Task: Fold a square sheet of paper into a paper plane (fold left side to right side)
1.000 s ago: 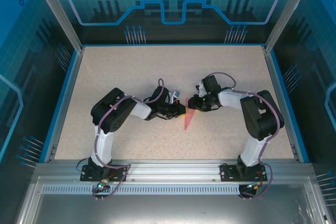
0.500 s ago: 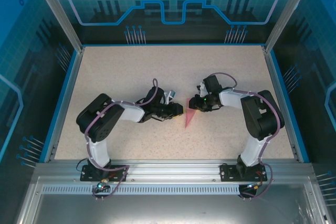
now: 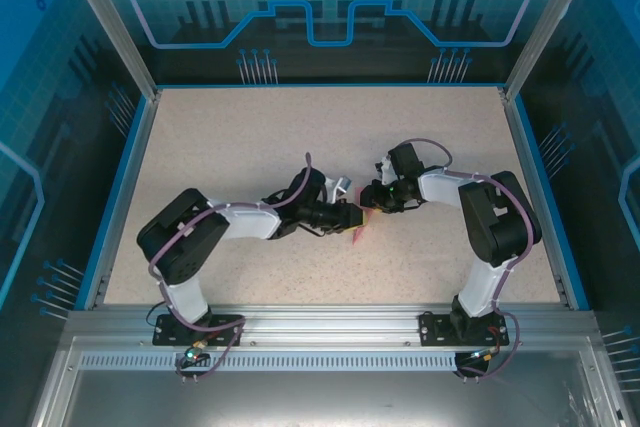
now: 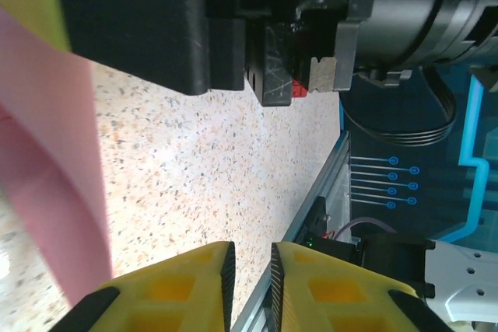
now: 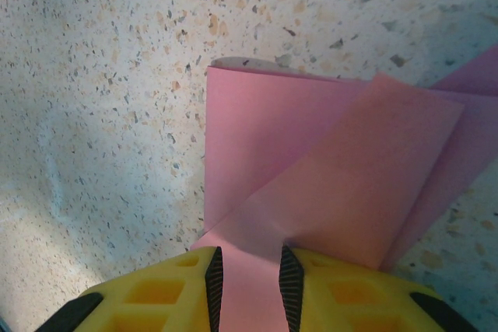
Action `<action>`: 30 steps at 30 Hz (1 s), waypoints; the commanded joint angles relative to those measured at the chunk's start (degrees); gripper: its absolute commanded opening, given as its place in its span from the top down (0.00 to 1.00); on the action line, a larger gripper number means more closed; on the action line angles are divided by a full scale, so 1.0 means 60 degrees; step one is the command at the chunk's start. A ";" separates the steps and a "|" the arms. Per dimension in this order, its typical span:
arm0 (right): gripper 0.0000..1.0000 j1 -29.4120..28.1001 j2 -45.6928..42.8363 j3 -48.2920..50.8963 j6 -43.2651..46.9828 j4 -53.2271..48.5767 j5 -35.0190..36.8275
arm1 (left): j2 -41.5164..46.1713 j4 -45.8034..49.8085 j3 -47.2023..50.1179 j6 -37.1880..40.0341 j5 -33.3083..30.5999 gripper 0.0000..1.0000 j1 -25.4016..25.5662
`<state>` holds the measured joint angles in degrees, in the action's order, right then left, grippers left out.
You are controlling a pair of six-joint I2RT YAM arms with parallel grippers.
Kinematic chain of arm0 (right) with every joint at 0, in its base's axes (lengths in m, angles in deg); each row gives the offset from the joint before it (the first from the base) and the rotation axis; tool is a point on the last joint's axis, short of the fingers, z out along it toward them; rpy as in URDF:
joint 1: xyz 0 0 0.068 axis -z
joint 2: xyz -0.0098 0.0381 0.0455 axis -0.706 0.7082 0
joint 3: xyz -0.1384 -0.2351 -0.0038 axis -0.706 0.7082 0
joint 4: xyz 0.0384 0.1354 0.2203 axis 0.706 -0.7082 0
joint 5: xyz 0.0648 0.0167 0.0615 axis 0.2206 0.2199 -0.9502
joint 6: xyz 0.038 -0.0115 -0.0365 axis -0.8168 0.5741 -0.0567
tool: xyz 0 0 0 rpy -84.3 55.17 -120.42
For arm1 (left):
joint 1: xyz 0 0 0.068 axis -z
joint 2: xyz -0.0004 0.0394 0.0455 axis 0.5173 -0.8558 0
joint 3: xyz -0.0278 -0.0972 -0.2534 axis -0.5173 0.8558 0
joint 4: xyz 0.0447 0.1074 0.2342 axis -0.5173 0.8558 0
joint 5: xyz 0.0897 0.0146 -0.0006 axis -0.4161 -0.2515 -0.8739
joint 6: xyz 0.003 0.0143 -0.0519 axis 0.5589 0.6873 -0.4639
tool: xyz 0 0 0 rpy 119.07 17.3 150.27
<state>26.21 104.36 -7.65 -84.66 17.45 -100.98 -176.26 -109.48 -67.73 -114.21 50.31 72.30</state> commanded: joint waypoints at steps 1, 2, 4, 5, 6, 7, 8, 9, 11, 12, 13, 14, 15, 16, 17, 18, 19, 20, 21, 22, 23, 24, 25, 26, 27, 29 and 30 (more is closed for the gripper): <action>0.70 0.0070 0.0457 0.0368 -0.0026 -0.0543 0.0403 | -0.0535 0.0325 -0.0434 -0.0178 0.0200 0.77 0.0110; 0.70 0.0076 0.0456 0.0374 -0.0026 -0.0547 0.0400 | -0.0654 0.0348 -0.0474 -0.0163 0.0150 0.77 0.0128; 0.70 0.0070 0.0449 0.0361 -0.0028 -0.0528 0.0387 | -0.0829 0.0451 -0.0499 -0.0131 0.0034 0.78 0.0117; 0.70 0.0081 0.0442 0.0361 -0.0039 -0.0528 0.0373 | -0.0898 0.0511 -0.0495 -0.0096 -0.0010 0.77 0.0119; 0.70 0.0070 0.0452 0.0361 -0.0030 -0.0514 0.0372 | -0.0963 0.0574 -0.0496 -0.0081 -0.0034 0.78 0.0117; 0.70 0.0058 0.0446 0.0361 -0.0036 -0.0503 0.0367 | -0.1030 0.0606 -0.0490 -0.0060 -0.0078 0.77 0.0121; 0.70 0.0055 0.0441 0.0361 -0.0031 -0.0499 0.0344 | -0.1104 0.0622 -0.0473 -0.0064 -0.0093 0.78 0.0122; 0.70 0.0055 0.0443 0.0361 -0.0030 -0.0499 0.0347 | -0.1155 0.0623 -0.0468 -0.0079 -0.0101 0.77 0.0119; 0.70 0.0062 0.0455 0.0358 -0.0027 -0.0499 0.0343 | -0.1267 0.0590 -0.0404 -0.0116 -0.0119 0.77 0.0144; 0.70 0.0057 0.0455 0.0360 -0.0027 -0.0504 0.0342 | -0.1300 0.0581 -0.0380 -0.0146 -0.0146 0.77 0.0152; 0.70 0.0055 0.0449 0.0359 -0.0030 -0.0499 0.0343 | -0.1326 0.0586 -0.0347 -0.0168 -0.0166 0.78 0.0145; 0.70 0.0062 0.0448 0.0347 -0.0024 -0.0499 0.0343 | -0.1346 0.0580 -0.0319 -0.0184 -0.0167 0.77 0.0160; 0.70 0.0051 0.0465 0.0346 -0.0013 -0.0503 0.0343 | -0.1362 0.0580 -0.0291 -0.0188 -0.0189 0.77 0.0161; 0.69 0.0055 0.0463 0.0346 -0.0012 -0.0501 0.0348 | -0.1389 0.0576 -0.0272 -0.0207 -0.0209 0.77 0.0186; 0.69 0.0054 0.0464 0.0346 -0.0012 -0.0503 0.0342 | -0.1406 0.0586 -0.0250 -0.0227 -0.0224 0.77 0.0202; 0.69 0.0052 0.0469 0.0342 -0.0012 -0.0513 0.0342 | -0.1434 0.0615 -0.0250 -0.0217 -0.0241 0.77 0.0213; 0.69 0.0056 0.0464 0.0332 -0.0012 -0.0514 0.0338 | -0.1449 0.0623 -0.0216 -0.0226 -0.0267 0.77 0.0209; 0.69 0.0055 0.0470 0.0331 -0.0007 -0.0514 0.0345 | -0.1465 0.0614 -0.0188 -0.0232 -0.0291 0.77 0.0217; 0.69 0.0055 0.0443 0.0331 -0.0001 -0.0526 0.0336 | -0.1467 0.0637 -0.0159 -0.0234 -0.0312 0.77 0.0226; 0.69 0.0055 0.0455 0.0320 0.0002 -0.0528 0.0359 | -0.1480 0.0646 -0.0118 -0.0259 -0.0338 0.77 0.0218; 0.69 0.0053 0.0451 0.0315 0.0016 -0.0542 0.0366 | -0.1480 0.0668 -0.0089 -0.0256 -0.0350 0.77 0.0230; 0.69 0.0062 0.0449 0.0316 0.0028 -0.0543 0.0357 | -0.1480 0.0706 -0.0072 -0.0255 -0.0360 0.77 0.0233; 0.69 0.0053 0.0440 0.0303 0.0028 -0.0554 0.0346 | -0.1488 0.0771 -0.0056 -0.0254 -0.0410 0.77 0.0247; 0.69 0.0055 0.0427 0.0309 0.0046 -0.0558 0.0339 | -0.1502 0.0831 -0.0042 -0.0250 -0.0441 0.77 0.0279; 0.69 0.0055 0.0426 0.0288 0.0047 -0.0558 0.0365 | -0.1520 0.0892 -0.0037 -0.0247 -0.0471 0.77 0.0287; 0.70 0.0055 0.0448 0.0273 0.0047 -0.0559 0.0361 | -0.1582 0.0955 0.0024 -0.0283 -0.0539 0.77 0.0350; 0.70 0.0060 0.0446 0.0260 0.0047 -0.0570 0.0359 | -0.1597 0.0960 0.0062 -0.0308 -0.0578 0.77 0.0352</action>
<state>26.21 104.36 -7.65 -84.64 17.43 -101.02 -184.39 -106.40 -68.87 -115.05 48.03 73.72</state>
